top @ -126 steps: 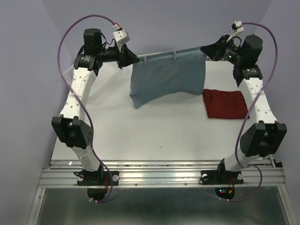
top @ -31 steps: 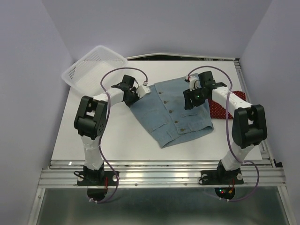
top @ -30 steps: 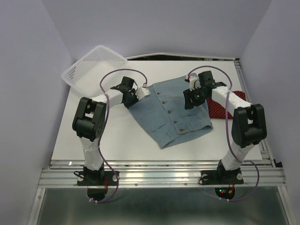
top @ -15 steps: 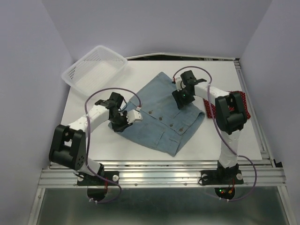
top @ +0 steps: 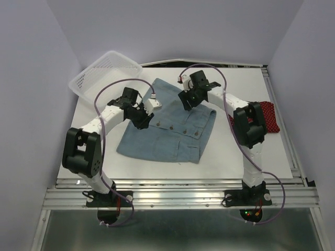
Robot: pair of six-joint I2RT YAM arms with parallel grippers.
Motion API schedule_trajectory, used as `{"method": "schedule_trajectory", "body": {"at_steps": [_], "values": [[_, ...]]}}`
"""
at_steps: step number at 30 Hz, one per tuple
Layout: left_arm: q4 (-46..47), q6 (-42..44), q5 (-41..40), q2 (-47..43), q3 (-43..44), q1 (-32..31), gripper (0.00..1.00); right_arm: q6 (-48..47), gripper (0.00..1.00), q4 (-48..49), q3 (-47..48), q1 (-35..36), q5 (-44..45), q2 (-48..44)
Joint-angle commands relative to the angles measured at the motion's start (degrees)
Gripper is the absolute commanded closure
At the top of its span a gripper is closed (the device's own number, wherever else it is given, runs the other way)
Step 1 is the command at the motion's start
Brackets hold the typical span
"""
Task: Fold and stack the skirts
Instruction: Flatten the skirt out
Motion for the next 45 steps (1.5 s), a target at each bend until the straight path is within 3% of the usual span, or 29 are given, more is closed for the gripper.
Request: {"method": "schedule_trajectory", "body": {"at_steps": [1, 3, 7, 12, 18, 21, 26, 29, 34, 40, 45], "values": [[7.2, -7.7, -5.2, 4.2, 0.2, 1.1, 0.64, 0.2, 0.39, 1.5, -5.6, -0.4, 4.1, -10.1], [7.9, -8.2, -5.9, 6.0, -0.3, 1.3, 0.64, 0.1, 0.42, 1.0, -8.2, -1.7, 6.3, -11.5], [7.9, -8.4, -8.4, 7.1, -2.1, 1.4, 0.64, -0.5, 0.61, -0.9, -12.2, -6.2, 7.4, -10.8], [5.4, -5.5, -10.3, 6.4, -5.9, 1.4, 0.64, -3.5, 0.67, -0.9, -15.3, -8.4, 9.6, -8.8], [4.7, -2.6, -8.5, -1.0, -10.3, 1.2, 0.61, 1.4, 0.65, -2.3, -13.2, -10.4, 4.3, -8.0], [5.0, -1.6, -11.3, -4.4, -10.2, -0.6, 0.57, 2.0, 0.63, -3.4, -12.2, -10.4, 3.8, -7.9], [1.0, -0.7, -11.4, -2.0, -7.7, -3.2, 0.59, 1.7, 0.56, -8.1, -9.1, -11.6, 0.6, -6.4], [0.6, -2.7, -10.4, -3.9, -5.7, -7.5, 0.58, -0.7, 0.54, -8.9, -9.4, -12.3, -1.5, -8.7], [3.9, -16.0, -14.9, -3.5, 2.4, -23.5, 0.49, -4.0, 0.48, -10.9, -9.7, -12.9, -1.6, -11.1], [9.1, -28.2, -21.4, 6.2, 12.9, -34.2, 0.48, -0.8, 0.48, -14.6, -6.5, -15.1, -2.6, -6.3], [9.4, -34.8, -25.1, 17.9, 22.9, -37.6, 0.52, 2.7, 0.47, -15.1, -5.3, -16.2, -4.5, -3.4]]}}
